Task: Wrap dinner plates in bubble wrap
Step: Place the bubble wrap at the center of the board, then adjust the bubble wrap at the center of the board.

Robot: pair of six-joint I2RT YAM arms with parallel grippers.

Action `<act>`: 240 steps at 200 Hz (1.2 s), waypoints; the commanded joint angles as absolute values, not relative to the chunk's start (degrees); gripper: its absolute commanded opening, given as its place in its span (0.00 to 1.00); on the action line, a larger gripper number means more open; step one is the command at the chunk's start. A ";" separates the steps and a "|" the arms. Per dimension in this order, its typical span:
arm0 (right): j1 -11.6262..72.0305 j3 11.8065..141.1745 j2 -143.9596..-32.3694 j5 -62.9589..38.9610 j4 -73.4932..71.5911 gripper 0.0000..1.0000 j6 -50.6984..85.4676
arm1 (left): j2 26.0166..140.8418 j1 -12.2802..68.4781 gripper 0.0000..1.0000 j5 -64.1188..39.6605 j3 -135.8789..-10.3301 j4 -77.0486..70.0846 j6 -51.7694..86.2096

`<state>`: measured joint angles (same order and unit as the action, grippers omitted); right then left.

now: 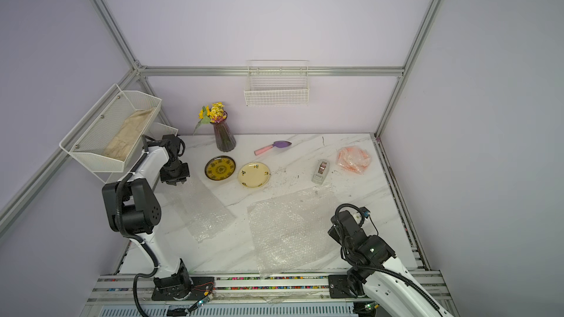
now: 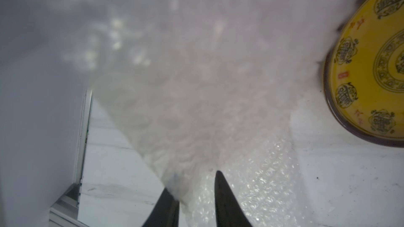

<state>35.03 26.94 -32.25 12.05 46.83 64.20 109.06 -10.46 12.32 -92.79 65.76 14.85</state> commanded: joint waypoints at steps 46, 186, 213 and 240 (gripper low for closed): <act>35.42 42.99 -46.19 15.40 56.97 0.50 54.06 | 96.53 2.73 0.52 0.02 -92.36 70.24 19.44; 12.89 50.06 -84.51 -20.37 40.10 0.50 24.38 | 98.17 40.04 0.48 -21.12 -59.70 45.16 40.46; 9.81 47.09 -84.06 -17.73 41.86 0.50 24.04 | 101.23 38.03 0.48 -18.35 -61.15 45.83 38.37; 9.89 43.54 -83.49 -21.67 40.97 0.49 24.44 | 104.08 33.90 0.48 -15.70 -63.92 48.11 34.51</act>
